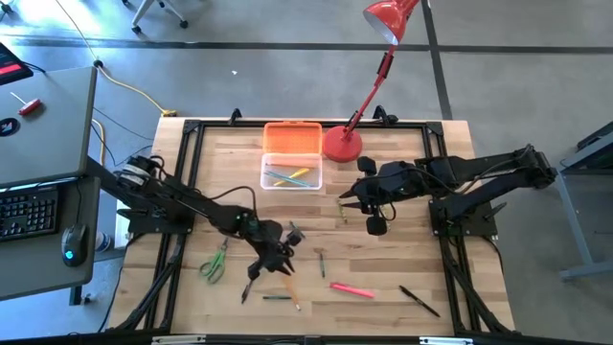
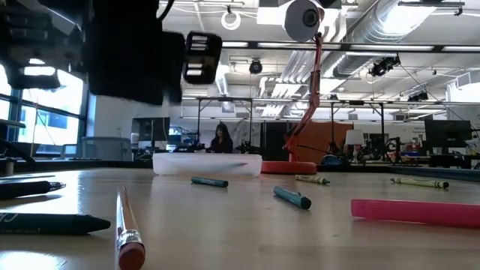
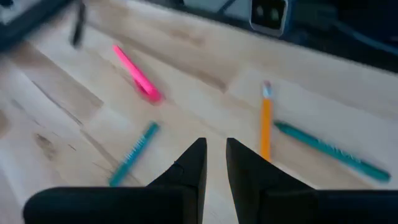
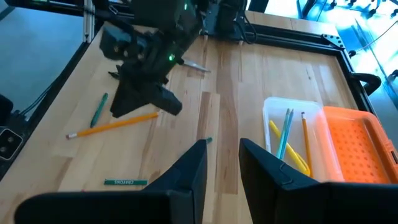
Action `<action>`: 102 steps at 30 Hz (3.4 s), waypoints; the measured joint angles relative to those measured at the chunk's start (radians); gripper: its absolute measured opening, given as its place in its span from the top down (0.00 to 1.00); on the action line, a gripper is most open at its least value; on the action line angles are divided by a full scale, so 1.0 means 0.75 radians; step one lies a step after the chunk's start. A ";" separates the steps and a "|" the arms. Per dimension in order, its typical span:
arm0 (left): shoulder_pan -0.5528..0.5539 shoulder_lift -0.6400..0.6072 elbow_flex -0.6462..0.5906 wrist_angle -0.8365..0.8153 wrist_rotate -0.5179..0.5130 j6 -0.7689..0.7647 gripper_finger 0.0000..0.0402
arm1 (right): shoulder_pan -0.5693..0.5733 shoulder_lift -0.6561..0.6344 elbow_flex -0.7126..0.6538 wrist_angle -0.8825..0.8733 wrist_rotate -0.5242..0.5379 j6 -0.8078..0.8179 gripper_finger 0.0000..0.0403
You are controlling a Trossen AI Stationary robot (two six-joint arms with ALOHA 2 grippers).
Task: Pick & place school supplies into a supply box
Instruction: Put the orange pencil into the orange supply box
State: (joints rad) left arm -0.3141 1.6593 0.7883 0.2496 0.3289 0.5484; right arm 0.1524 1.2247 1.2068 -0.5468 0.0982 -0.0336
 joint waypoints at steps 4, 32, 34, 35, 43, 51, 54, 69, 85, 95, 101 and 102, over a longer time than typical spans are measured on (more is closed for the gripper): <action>0.000 0.053 -0.001 0.012 0.006 -0.005 0.77 | 0.000 0.000 0.000 0.000 0.000 0.000 0.82; -0.009 0.306 0.003 0.199 0.189 -0.016 0.77 | -0.001 0.000 0.000 0.031 0.000 0.000 0.82; -0.009 0.306 0.001 0.190 0.193 -0.019 0.77 | -0.001 0.000 0.000 0.030 0.000 0.000 0.82; -0.009 0.305 0.001 0.192 0.193 -0.019 0.77 | 0.000 0.000 0.000 0.032 0.000 0.000 0.82; -0.009 0.305 0.001 0.193 0.230 -0.039 0.77 | 0.000 0.000 0.000 0.047 0.000 0.000 0.82; -0.008 0.400 0.004 0.303 0.271 -0.031 0.77 | -0.001 0.000 0.000 0.052 0.000 0.000 0.82; 0.000 0.441 0.004 0.385 0.289 -0.023 0.77 | -0.001 0.000 0.000 0.056 0.000 0.000 0.82; 0.010 0.361 -0.001 0.376 0.098 -0.005 0.94 | -0.001 0.000 0.000 0.059 0.000 0.000 0.82; 0.224 -0.339 0.001 -0.142 0.058 -0.148 0.93 | 0.000 0.000 0.000 0.064 0.000 0.000 0.82; 0.165 0.254 0.012 0.506 0.348 -0.111 0.73 | 0.000 0.000 0.000 0.066 0.000 0.000 0.82; 0.166 0.390 0.085 0.617 0.465 -0.149 0.65 | 0.000 0.001 0.000 0.070 0.000 0.000 0.82; 0.166 0.392 0.084 0.604 0.474 -0.147 0.64 | 0.000 0.001 0.000 0.071 0.000 0.000 0.82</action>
State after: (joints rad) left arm -0.1898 1.9535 0.8513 0.7027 0.6844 0.4379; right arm 0.1524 1.2251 1.2068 -0.4935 0.0981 -0.0335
